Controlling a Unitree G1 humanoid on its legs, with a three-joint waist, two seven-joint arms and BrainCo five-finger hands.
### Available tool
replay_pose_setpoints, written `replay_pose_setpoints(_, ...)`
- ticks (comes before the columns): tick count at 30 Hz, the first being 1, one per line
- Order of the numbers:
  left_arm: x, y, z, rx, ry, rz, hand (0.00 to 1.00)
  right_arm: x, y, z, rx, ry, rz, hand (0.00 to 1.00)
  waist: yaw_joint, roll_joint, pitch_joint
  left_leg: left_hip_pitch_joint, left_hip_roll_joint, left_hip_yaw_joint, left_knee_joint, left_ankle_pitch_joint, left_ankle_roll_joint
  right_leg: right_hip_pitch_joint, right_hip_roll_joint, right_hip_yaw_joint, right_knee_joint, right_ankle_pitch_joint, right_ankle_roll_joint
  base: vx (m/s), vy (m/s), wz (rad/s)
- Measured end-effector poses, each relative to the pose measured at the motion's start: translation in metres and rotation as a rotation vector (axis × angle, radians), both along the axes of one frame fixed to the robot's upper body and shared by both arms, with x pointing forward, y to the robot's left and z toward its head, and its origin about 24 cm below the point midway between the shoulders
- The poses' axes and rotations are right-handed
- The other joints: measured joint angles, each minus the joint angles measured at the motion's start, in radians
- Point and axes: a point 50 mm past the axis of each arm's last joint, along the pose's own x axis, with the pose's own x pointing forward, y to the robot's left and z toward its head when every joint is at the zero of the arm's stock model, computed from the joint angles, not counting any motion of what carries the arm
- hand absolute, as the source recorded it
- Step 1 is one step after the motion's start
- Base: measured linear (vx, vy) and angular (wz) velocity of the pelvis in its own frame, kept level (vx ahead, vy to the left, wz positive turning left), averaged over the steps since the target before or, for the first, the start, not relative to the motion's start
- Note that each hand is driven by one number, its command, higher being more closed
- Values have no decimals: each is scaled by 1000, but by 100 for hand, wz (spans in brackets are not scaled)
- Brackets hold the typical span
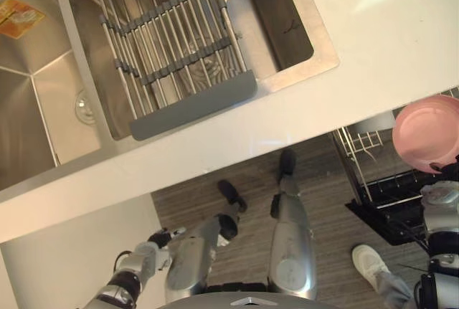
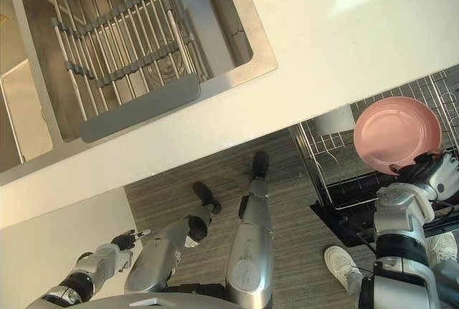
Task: Walk over to the sink, pick up the cup, carry it to the dishwasher, place the cup inside the dishwasher, then close the dishwasher door
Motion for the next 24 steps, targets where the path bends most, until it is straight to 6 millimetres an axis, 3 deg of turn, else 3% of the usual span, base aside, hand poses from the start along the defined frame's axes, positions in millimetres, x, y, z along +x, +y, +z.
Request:
replay_pose_setpoints(6,-14,-5,-6,-74,61,19,0,-4,18,-29,120,-66,42,0,-14,0,0,46,9,-19,23,-2,-19,47,-16,-24,57,-47,-2,67,-45,12)
replay_pose_setpoints(10,-19,-4,-8,-99,87,31,0,-12,30,-27,151,-226,77,0,-21,-1,1,86,21,-17,25,-34,9,80,-14,-39,94,-72,-5,60,-21,8)
replay_pose_setpoints(13,-19,-4,-8,-86,92,2,0,-28,28,-18,136,-356,32,0,-27,-8,1,111,40,-18,56,-71,11,119,-12,-55,112,-92,1,49,-35,6)
replay_pose_setpoints(15,-21,-3,-9,-65,103,-20,0,-41,24,-10,61,-353,4,0,-30,-20,-2,127,52,-17,76,-90,13,142,-6,-58,118,-106,-2,53,-33,-2)
replay_pose_setpoints(16,-22,1,-10,-50,113,-20,0,-55,19,-4,25,-357,-34,0,-36,-43,-16,139,66,-17,96,-107,12,161,2,-60,121,-114,0,54,-23,-4)
replay_pose_setpoints(17,-23,1,-10,-50,116,-16,0,-57,18,-4,22,-361,-46,0,-38,-49,-20,141,68,-17,98,-110,10,164,4,-61,121,-115,2,89,-35,-2)
replay_pose_setpoints(19,-25,4,-11,-40,130,-12,0,-81,7,-2,23,-401,-145,0,-49,-81,-50,155,83,-16,109,-118,6,189,10,-76,120,-123,5,75,-22,11)
replay_pose_setpoints(21,-30,4,-13,-37,159,-7,0,-123,-10,-2,10,-455,-307,0,-63,-124,-103,174,99,1,108,-117,8,216,21,-88,118,-137,6,129,-28,13)
replay_pose_setpoints(22,-32,5,-14,-36,168,-6,0,-132,-13,-1,12,-477,-343,0,-70,-134,-117,176,103,11,107,-117,8,218,21,-94,118,-140,6,147,-28,11)
replay_pose_setpoints(24,-37,9,-16,-11,208,8,0,-168,-25,-3,35,-567,-477,0,-98,-163,-150,191,111,20,108,-114,5,241,23,-109,114,-148,8,123,-16,11)
